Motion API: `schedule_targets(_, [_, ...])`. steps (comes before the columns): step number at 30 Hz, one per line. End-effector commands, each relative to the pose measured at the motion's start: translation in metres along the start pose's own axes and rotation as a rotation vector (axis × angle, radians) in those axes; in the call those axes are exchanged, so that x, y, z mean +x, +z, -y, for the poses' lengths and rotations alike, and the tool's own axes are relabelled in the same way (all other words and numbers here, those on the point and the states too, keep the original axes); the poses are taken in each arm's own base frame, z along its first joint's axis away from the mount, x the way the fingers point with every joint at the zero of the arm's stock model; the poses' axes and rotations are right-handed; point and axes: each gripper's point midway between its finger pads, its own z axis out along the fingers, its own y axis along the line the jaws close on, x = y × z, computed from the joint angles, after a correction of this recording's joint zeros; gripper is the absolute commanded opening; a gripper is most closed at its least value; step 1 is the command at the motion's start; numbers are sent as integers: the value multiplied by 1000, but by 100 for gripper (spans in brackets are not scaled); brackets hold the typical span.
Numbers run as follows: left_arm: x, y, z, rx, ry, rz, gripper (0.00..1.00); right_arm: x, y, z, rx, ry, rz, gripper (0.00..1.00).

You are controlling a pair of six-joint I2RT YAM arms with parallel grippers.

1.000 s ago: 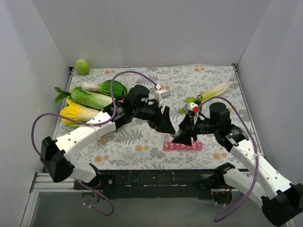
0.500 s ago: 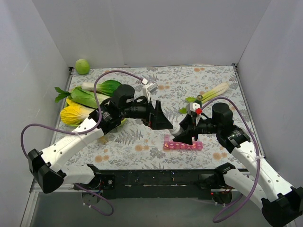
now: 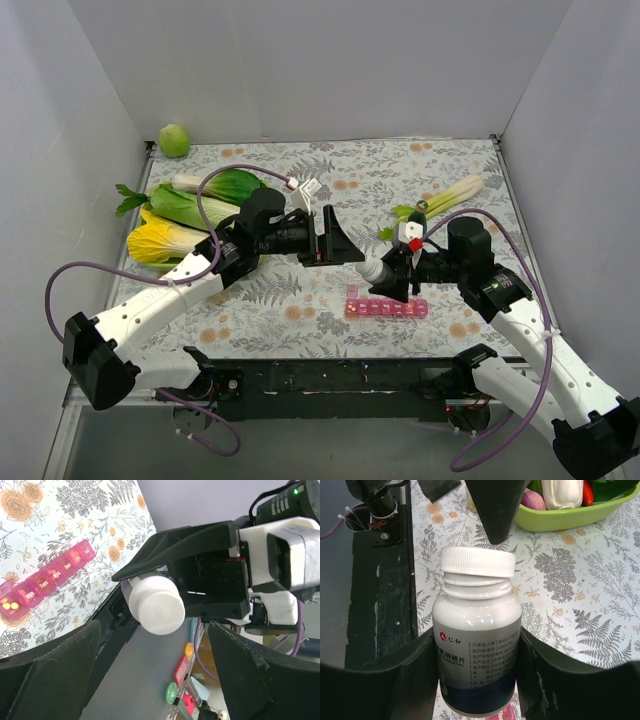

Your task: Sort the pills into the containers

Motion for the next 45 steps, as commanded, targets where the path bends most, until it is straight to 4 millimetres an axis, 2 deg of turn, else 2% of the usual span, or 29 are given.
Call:
schedule_targets(1, [-7,5,11,52,-29,16,86,-20,-4,6,19,-73,26,1])
schedule_targets(14, [11,24,10,107,-50,-68,71,-20,-1,7,12,-60,25,1])
schedule_targets(17, [14,25,9,109,-52,-77,63,-21,-1,6,11,-63,28,1])
schedule_targets(25, [15,25,10,119,-42,-81,27,-17,-2,9,26,-61,14,1])
schedule_targets(27, [15,25,8,104,-27,-86,22,-14,-2,11,37,-69,2,1])
schedule_targets(36, [7,24,1,18,65,-65,18,-5,0,23,91,-55,-62,1])
schedule_targets(45, [7,26,-8,-30,90,-56,18,-8,1,25,91,-33,-58,1])
